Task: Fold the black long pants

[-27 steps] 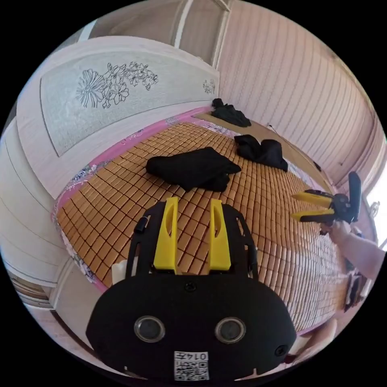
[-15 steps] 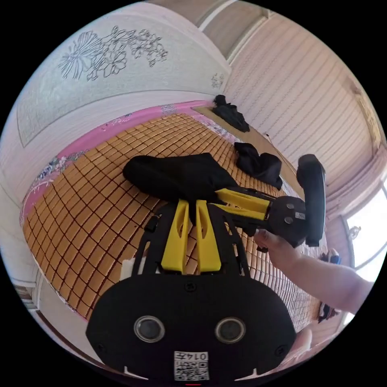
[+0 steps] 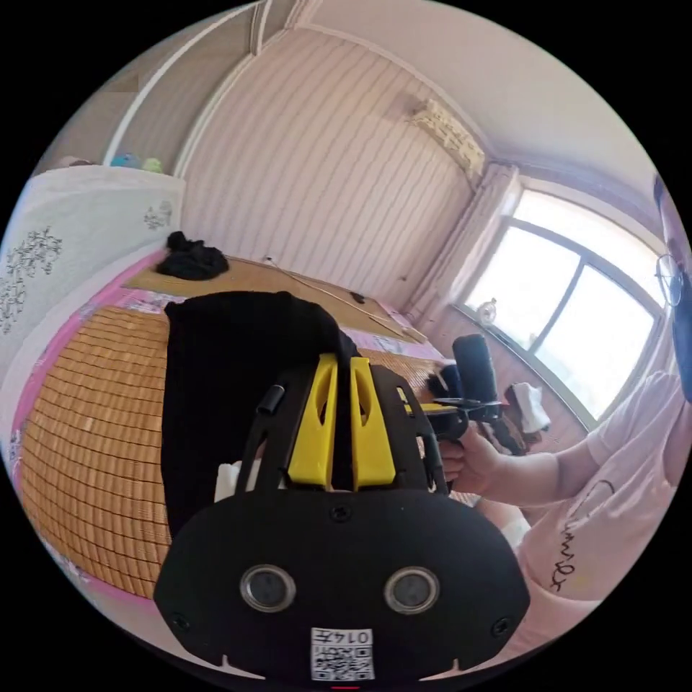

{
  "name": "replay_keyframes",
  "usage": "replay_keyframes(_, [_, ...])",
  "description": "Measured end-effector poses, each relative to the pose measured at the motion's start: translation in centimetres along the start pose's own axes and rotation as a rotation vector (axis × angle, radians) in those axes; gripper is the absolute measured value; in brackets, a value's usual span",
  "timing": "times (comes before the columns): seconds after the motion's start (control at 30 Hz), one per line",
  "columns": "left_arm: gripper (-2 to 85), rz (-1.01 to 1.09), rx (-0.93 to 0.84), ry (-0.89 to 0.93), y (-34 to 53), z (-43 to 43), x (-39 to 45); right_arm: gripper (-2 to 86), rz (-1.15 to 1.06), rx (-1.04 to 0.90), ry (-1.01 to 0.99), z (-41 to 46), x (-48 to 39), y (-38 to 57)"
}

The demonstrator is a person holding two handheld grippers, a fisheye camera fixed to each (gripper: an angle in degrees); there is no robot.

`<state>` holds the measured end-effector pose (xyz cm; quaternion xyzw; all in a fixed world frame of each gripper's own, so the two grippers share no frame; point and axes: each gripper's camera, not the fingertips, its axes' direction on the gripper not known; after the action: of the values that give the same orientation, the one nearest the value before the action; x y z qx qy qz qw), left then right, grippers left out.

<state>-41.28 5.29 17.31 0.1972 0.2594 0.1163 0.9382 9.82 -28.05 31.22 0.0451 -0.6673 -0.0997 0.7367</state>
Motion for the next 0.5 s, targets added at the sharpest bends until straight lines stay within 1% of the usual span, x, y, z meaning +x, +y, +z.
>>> replay_keyframes(0.03, [2.6, 0.034, -0.095, 0.065, 1.1, 3.6, 3.6, 2.8, 0.090, 0.031, 0.038, -3.1, 0.7, 3.1])
replay_keyframes(0.07, [3.7, 0.060, -0.206, 0.111, 3.1, 7.5, 6.9, 3.2, 0.170, 0.031, 0.127, -5.7, 1.4, 6.6])
replay_keyframes(0.1, [4.1, 0.062, -0.257, 0.131, 4.4, 9.3, 8.2, 3.5, 0.198, 0.022, 0.187, -6.8, 1.7, 8.4])
replay_keyframes(0.13, [4.6, 0.025, -0.343, 0.175, 7.6, 12.5, 10.1, 4.0, 0.220, -0.004, 0.303, -8.7, 2.2, 12.2])
replay_keyframes(0.17, [4.7, -0.058, -0.415, 0.225, 11.2, 14.9, 11.0, 4.8, 0.242, -0.058, 0.421, -10.5, 2.8, 15.9])
replay_keyframes(0.23, [4.8, -0.154, -0.483, 0.253, 16.4, 16.3, 11.7, 6.2, 0.328, -0.133, 0.566, -13.1, 3.5, 20.7])
replay_keyframes(0.3, [4.8, -0.200, -0.519, 0.198, 20.7, 16.2, 12.0, 7.2, 0.406, -0.146, 0.649, -15.4, 3.5, 24.3])
replay_keyframes(0.37, [5.1, -0.234, -0.591, 0.064, 24.3, 16.0, 11.6, 8.3, 0.430, -0.143, 0.703, -16.6, 2.7, 26.5])
replay_keyframes(0.43, [5.3, -0.258, -0.586, 0.008, 25.3, 15.5, 11.1, 10.6, 0.379, -0.140, 0.759, -16.1, 2.0, 26.3])
replay_keyframes(0.5, [5.7, -0.240, -0.564, -0.050, 25.1, 15.3, 11.0, 13.7, 0.287, -0.146, 0.771, -14.5, 1.6, 24.8])
